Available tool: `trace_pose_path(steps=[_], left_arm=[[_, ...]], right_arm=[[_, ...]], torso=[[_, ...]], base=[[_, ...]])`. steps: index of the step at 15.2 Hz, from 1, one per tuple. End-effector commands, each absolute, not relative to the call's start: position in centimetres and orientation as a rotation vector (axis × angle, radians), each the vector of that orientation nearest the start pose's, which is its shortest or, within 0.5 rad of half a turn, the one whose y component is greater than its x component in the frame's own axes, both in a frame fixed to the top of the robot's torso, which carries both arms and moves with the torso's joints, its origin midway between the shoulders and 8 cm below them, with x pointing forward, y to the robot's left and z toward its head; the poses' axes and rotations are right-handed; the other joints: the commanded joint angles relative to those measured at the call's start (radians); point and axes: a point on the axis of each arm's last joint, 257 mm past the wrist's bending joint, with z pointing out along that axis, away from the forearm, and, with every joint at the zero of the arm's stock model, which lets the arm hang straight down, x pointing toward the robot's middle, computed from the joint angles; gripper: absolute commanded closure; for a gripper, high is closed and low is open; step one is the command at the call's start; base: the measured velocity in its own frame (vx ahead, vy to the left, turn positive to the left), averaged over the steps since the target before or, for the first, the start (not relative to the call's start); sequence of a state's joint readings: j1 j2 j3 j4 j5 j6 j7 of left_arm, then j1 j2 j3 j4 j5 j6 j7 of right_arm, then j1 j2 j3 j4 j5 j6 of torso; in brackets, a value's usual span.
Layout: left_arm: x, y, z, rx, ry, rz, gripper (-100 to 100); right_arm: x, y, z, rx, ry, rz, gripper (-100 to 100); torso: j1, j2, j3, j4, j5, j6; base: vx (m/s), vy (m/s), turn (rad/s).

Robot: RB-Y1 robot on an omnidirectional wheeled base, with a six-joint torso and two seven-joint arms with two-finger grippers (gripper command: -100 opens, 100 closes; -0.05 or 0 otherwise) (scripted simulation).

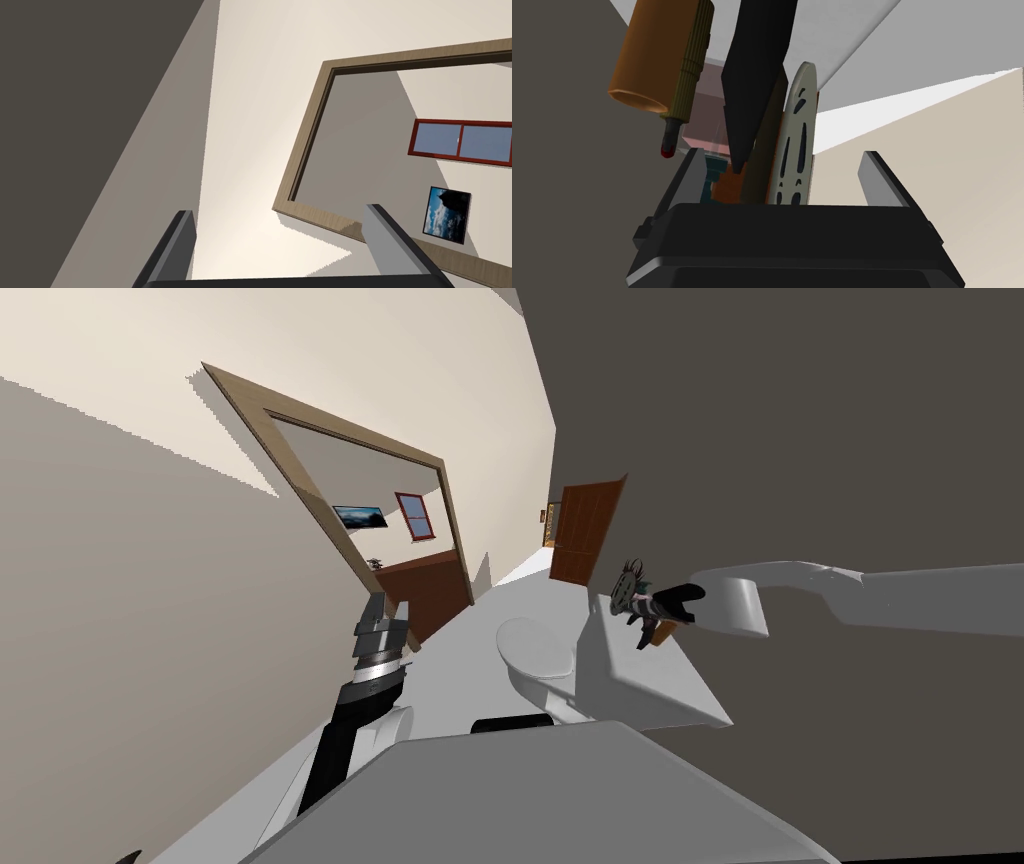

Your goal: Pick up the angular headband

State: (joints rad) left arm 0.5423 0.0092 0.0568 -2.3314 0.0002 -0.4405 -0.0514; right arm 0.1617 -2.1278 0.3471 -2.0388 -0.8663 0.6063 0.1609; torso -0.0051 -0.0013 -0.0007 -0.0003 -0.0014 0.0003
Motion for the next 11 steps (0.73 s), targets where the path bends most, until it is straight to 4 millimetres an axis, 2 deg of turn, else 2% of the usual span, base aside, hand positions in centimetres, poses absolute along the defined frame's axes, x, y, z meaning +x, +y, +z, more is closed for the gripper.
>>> trace_pose_path(steps=[1, 3, 4, 5, 6, 7, 9, 10, 11], left_arm=[[33.7, 30.1, 2.4, -0.659, 0.661, -1.173, 0], [33.7, 30.1, 2.4, -0.659, 0.661, -1.173, 0], [33.7, 30.1, 2.4, -0.659, 0.661, -1.173, 0], [33.7, 30.1, 2.4, -0.659, 0.661, -1.173, 0], [33.7, 30.1, 2.4, -0.659, 0.661, -1.173, 0], [33.7, 30.1, 2.4, -0.659, 0.661, -1.173, 0], [33.7, 30.1, 2.4, -0.659, 0.661, -1.173, 0], [33.7, 30.1, 2.4, -0.659, 0.661, -1.173, 0], [33.7, 30.1, 2.4, -0.659, 0.661, -1.173, 0]], right_arm=[[37.7, -55.0, -13.3, 0.473, 2.412, -0.426, -100], [37.0, -55.3, -13.7, 0.488, 2.426, -0.443, -100], [37.7, -55.0, -13.3, 0.475, 2.412, -0.422, -100], [37.3, -57.1, -13.6, 0.506, 2.393, -0.443, -100], [37.4, -56.9, -13.6, 0.51, 2.39, -0.432, -100], [36.6, -58.9, -13.9, 0.526, 2.387, -0.47, -100], [37.1, -58.7, -13.8, 0.537, 2.37, -0.437, -100], [36.3, -60.8, -14.0, 0.554, 2.361, -0.474, -100], [36.6, -60.7, -13.9, 0.563, 2.353, -0.452, -100]], torso=[[0.0, 0.0, 0.0, 0.0, 0.0, 0.0], [0.0, -0.001, 0.0, 0.0, 0.0, 0.0], [0.0, -0.001, -0.001, 0.0, 0.0, 0.0], [0.002, -0.001, 0.0, 0.0, 0.0, 0.0], [0.004, 0.0, 0.0, 0.0, 0.001, 0.0], [0.006, 0.0, 0.0, 0.0, 0.001, 0.0], [0.008, 0.001, 0.0, -0.001, 0.0, 0.0], [0.007, 0.0, -0.001, -0.001, 0.0, 0.0], [0.007, -0.001, -0.001, -0.002, -0.001, 0.0]], base=[[0.023, -0.069, 0.104], [0.025, -0.054, 0.064], [0.015, -0.028, 0.026], [0.001, 0.023, 0.101], [-0.007, 0.048, 0.104], [-0.013, 0.072, 0.131], [-0.007, 0.075, 0.056], [0.002, 0.063, 0.096], [0.001, 0.06, 0.094]])
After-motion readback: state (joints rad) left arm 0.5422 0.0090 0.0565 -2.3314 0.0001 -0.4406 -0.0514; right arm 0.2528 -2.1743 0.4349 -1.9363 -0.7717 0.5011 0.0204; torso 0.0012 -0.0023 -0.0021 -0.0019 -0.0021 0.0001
